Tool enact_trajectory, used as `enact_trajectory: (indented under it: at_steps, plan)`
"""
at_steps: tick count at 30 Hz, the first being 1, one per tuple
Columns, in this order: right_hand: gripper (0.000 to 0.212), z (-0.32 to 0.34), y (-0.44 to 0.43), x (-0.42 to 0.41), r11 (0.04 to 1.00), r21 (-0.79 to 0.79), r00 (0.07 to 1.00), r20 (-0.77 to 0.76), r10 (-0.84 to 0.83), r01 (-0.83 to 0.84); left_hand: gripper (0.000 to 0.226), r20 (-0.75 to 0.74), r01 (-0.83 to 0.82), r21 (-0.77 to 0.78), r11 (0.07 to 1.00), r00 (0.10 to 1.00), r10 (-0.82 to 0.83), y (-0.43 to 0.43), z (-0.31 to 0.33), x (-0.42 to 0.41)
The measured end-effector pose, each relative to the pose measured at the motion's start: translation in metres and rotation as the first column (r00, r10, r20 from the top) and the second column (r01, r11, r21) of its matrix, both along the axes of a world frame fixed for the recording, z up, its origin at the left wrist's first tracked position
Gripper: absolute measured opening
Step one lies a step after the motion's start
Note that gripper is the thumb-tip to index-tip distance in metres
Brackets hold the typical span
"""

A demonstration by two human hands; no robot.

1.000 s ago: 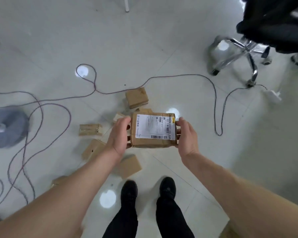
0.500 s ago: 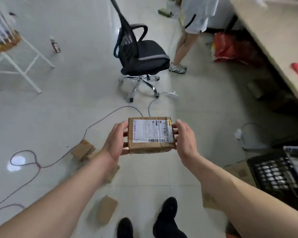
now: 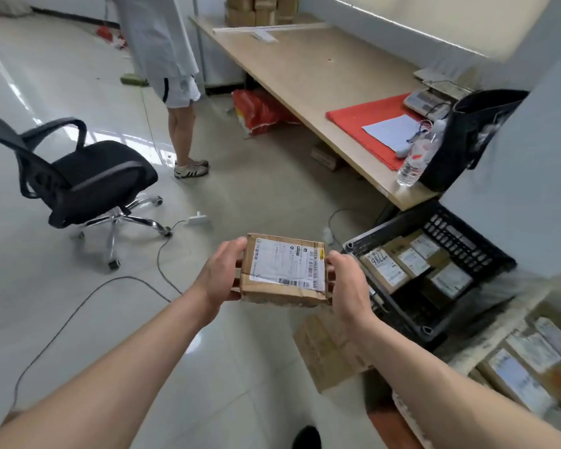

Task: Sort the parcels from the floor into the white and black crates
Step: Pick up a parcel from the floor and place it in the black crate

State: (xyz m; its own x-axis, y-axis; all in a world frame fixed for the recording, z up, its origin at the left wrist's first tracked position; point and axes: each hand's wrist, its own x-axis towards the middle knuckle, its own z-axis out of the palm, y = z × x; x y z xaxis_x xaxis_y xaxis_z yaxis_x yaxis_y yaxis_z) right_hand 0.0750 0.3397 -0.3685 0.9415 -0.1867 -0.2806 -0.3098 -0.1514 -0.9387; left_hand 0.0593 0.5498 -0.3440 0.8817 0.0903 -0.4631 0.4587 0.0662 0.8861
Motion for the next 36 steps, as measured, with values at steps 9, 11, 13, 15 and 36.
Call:
enact_trajectory:
  at_steps: [9,11,13,15,36]
  plan:
    - [0.061,0.014,-0.152,0.053,0.986,-0.053,0.988,0.0,-0.155,0.155,0.059,-0.003,0.158,-0.003,0.987,0.987,-0.158,-0.159,0.015,0.089]
    - [0.06,0.015,-0.178,0.062,0.979,-0.069,0.981,-0.006,-0.193,0.192,0.057,-0.002,0.223,-0.003,0.975,0.975,-0.223,-0.187,0.014,0.106]
    - [0.059,0.013,-0.201,0.074,0.965,-0.114,0.971,-0.015,-0.239,0.236,0.042,-0.005,0.282,-0.017,0.959,0.959,-0.282,-0.212,0.01,0.124]
    - [0.059,0.008,-0.225,0.087,0.951,-0.153,0.959,-0.048,-0.279,0.269,0.033,-0.035,0.357,-0.027,0.934,0.933,-0.358,-0.235,0.003,0.143]
    - [0.039,-0.08,-0.345,0.202,0.848,-0.528,0.856,-0.412,-0.311,0.054,0.063,-0.503,0.584,-0.162,0.796,0.645,-0.576,-0.376,-0.133,0.272]
